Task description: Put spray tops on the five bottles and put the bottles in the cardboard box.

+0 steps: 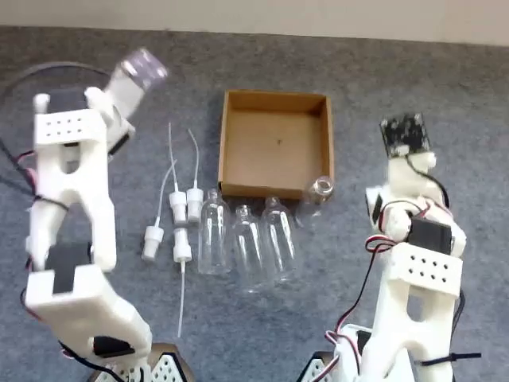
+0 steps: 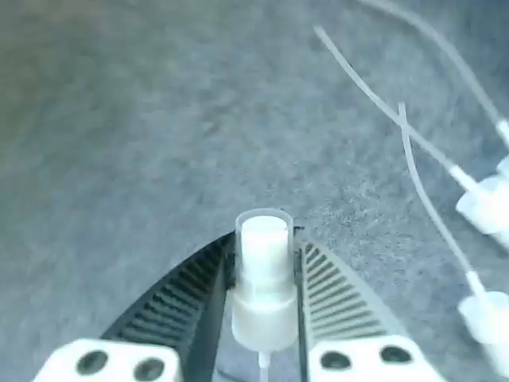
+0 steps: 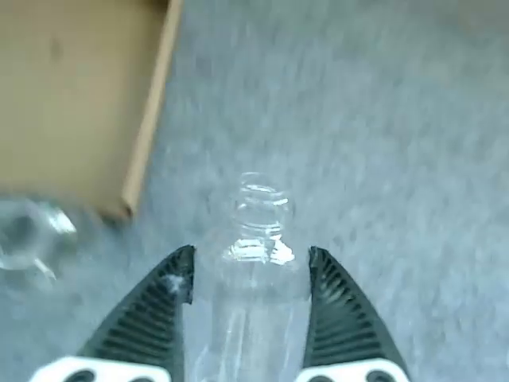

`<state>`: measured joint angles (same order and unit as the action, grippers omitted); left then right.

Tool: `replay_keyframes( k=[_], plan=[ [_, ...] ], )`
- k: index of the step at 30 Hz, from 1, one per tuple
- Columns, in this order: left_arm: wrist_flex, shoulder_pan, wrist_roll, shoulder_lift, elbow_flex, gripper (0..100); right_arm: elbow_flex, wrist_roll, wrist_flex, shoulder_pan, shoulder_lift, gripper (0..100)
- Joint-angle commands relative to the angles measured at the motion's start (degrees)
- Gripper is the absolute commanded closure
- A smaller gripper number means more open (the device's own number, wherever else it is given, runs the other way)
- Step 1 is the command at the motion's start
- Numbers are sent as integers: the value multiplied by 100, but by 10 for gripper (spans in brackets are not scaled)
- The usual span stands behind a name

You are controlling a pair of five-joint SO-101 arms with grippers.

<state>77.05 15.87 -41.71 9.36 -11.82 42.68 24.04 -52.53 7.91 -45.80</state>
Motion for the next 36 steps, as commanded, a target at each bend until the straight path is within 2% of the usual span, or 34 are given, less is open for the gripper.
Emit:
replay_keyframes(
  k=[1, 6, 12, 17, 26, 32, 36],
  plan=[
    [1090, -295, 1002, -1279, -901, 994, -787, -615, 189, -453, -576, 995],
    [1688, -743, 1960, -2369, -1754, 993, -989, -888, 268, -1437, -1613, 995],
    [1626, -1938, 3226, -3213, -2800, 992, -127, -1160, 1420, -3002, -2413, 995],
    [571, -3152, 3851, -3266, -3222, 995, 927, -1160, 2343, -3565, -2747, 995],
    [-1257, -4743, 3886, -3248, -2923, 995, 2448, -1169, 3231, -3697, -3503, 995],
    [-2690, -4919, 3886, -3257, -1552, 995, 2677, -1530, 3240, -3697, -3767, 995],
    [-3218, -4927, 4176, -3257, -1024, 995, 2703, -1538, 3240, -3697, -3881, 995]
  ],
)
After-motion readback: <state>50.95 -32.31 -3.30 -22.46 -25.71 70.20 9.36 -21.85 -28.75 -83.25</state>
